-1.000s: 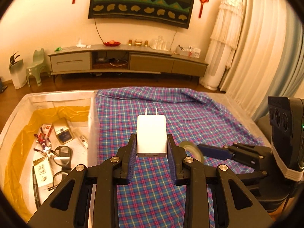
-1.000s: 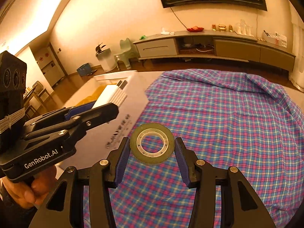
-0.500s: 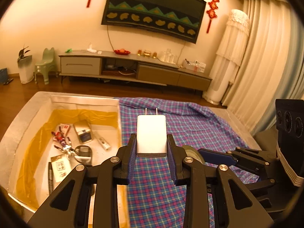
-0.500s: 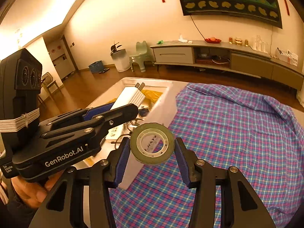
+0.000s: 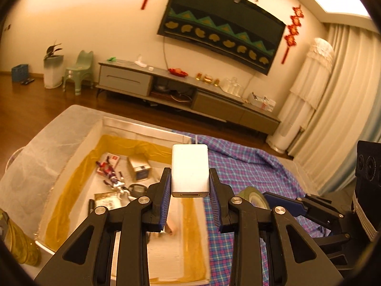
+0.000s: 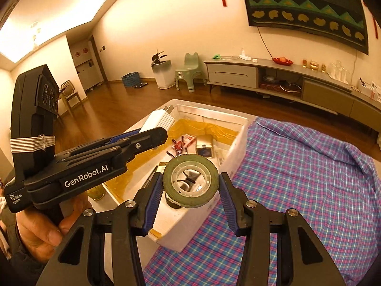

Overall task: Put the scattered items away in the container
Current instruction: 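Carry the charger and tape roll over the white box with both tools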

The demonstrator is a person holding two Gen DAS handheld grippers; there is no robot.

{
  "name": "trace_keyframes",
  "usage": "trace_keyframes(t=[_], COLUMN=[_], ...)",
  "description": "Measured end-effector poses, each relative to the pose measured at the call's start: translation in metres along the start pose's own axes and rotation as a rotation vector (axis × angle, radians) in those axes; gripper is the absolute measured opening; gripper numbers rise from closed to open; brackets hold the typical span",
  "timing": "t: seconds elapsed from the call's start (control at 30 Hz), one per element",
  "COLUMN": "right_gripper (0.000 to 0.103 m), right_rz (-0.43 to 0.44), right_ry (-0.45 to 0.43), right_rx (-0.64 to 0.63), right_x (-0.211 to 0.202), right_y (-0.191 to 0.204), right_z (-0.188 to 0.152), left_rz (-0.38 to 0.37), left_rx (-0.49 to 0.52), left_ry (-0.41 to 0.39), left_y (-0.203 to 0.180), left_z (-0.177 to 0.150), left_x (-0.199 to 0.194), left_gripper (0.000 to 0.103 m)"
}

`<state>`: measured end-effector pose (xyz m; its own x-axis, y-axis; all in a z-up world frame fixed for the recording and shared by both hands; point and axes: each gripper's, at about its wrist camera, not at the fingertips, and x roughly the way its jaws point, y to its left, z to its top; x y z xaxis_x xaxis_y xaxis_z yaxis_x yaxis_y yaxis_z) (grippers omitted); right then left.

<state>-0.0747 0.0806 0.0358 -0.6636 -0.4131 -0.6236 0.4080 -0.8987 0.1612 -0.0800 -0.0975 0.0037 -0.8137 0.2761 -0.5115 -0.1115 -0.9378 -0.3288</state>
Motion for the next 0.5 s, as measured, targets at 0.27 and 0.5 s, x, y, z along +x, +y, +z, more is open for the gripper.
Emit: trace_keyframes(t=[0.27,0.5], right_gripper=[0.049,0.049], right_rz=[0.002,0.012], right_ry=[0.01,0.033], right_rx=[-0.023,-0.01], right_x=[0.02,0.044], right_y=[0.012,0.01], right_z=[0.02,0.042], left_rz=[0.036,0.033], left_rx=[-0.113,-0.178], left_ry=[0.023,0.078], left_y=[0.039,0.057], left_z=[0.001,-0.004], left_x=[0.003,0.019], left_gripper=[0.031,0.031])
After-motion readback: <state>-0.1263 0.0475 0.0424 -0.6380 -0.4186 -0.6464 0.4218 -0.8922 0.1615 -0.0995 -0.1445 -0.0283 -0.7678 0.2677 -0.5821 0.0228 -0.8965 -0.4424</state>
